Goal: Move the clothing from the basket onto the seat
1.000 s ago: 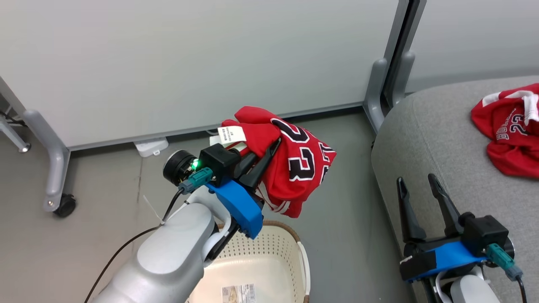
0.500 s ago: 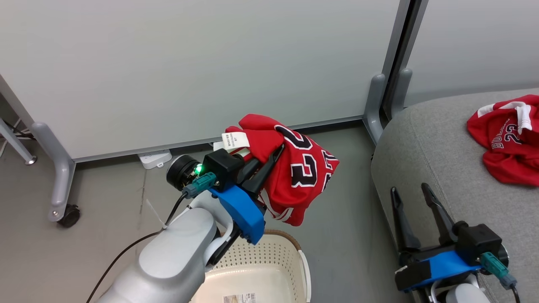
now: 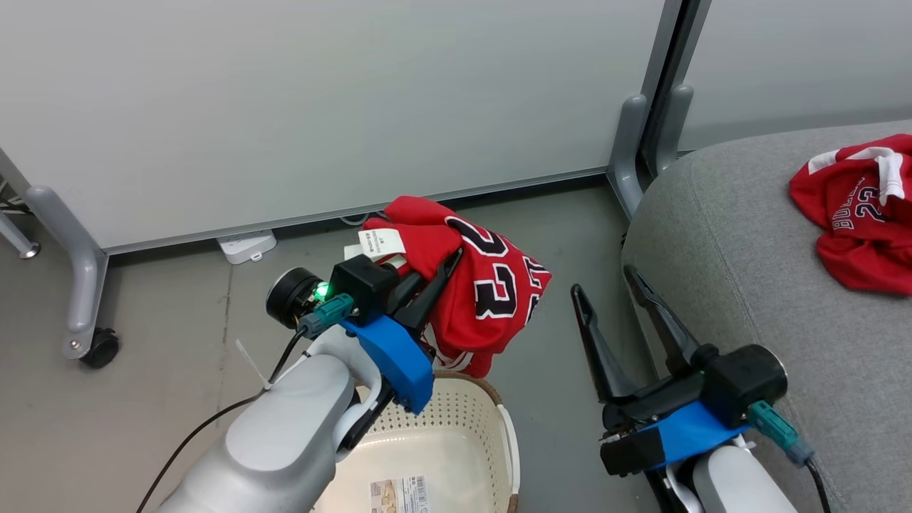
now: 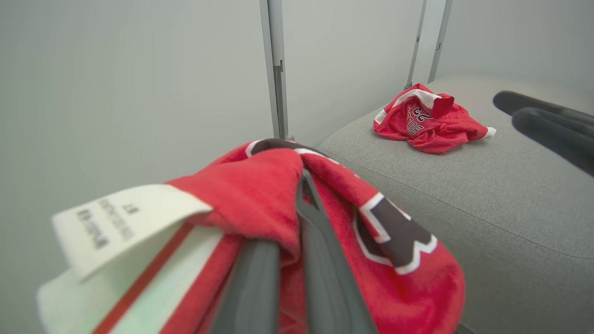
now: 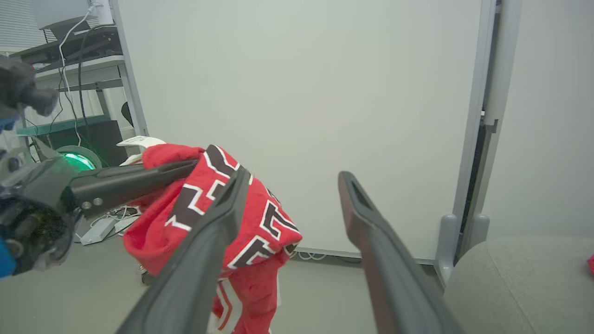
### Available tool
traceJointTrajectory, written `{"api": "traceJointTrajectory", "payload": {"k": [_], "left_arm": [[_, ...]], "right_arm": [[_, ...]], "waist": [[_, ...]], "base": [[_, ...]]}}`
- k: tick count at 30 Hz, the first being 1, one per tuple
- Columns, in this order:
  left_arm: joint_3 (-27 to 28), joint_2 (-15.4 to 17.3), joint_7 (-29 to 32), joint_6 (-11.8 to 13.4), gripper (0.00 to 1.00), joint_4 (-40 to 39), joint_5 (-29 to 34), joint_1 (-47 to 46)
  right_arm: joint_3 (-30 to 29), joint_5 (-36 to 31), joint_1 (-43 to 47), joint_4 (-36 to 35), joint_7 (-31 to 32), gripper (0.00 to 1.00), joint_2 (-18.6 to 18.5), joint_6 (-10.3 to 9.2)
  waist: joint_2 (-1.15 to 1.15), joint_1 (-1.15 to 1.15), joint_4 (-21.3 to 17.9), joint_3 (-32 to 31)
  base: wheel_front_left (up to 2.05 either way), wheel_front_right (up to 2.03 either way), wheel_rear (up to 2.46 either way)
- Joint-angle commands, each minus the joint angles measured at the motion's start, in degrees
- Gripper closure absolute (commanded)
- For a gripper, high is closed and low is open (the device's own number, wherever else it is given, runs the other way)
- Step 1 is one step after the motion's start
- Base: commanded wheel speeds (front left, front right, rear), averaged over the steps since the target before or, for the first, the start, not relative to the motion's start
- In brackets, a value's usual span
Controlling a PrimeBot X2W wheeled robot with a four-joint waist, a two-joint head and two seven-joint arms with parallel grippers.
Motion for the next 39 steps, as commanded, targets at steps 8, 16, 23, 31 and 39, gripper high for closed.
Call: {"api": "traceJointTrajectory", "payload": {"k": [8, 16, 23, 31, 39], "left_arm": [[0.4, -0.6, -0.5, -0.1, 1.00, 0.9, 1.0, -1.4], [0.3, -1.5, -0.6, -0.5, 1.00, 1.1, 1.5, -2.4], [0.3, -2.2, -0.5, -0.8, 1.00, 0.5, 2.1, -3.2], [0.2, -3.7, -0.6, -1.2, 1.00, -0.4, 3.0, -3.8], [0.1, -4.4, -0.6, -1.6, 1.00, -0.6, 3.5, -4.4]], "right_arm": [[8.2, 0.8, -4.7, 1.8, 0.0, 0.00, 1.0, -0.06], [10.8, -1.6, -8.9, 9.7, 0.0, 0.00, 1.9, -0.06], [11.0, -3.3, -13.5, 17.7, 0.0, 0.00, 2.7, -0.06], [12.2, -1.4, -18.4, 24.9, 0.0, 0.00, 2.9, -0.06], [13.4, 1.2, -22.0, 29.8, 0.0, 0.00, 2.9, -0.06]], "waist": [[0.00, 0.00, -0.1, 1.6], [0.00, 0.00, 0.7, 2.8], [0.00, 0.00, 1.5, 3.9], [0.00, 0.00, 2.4, 5.4], [0.00, 0.00, 3.0, 6.4]], "base": [[0.00, 0.00, 0.00], [0.00, 0.00, 0.00], [0.00, 0.00, 0.00], [0.00, 0.00, 0.00], [0.00, 0.00, 0.00]]}}
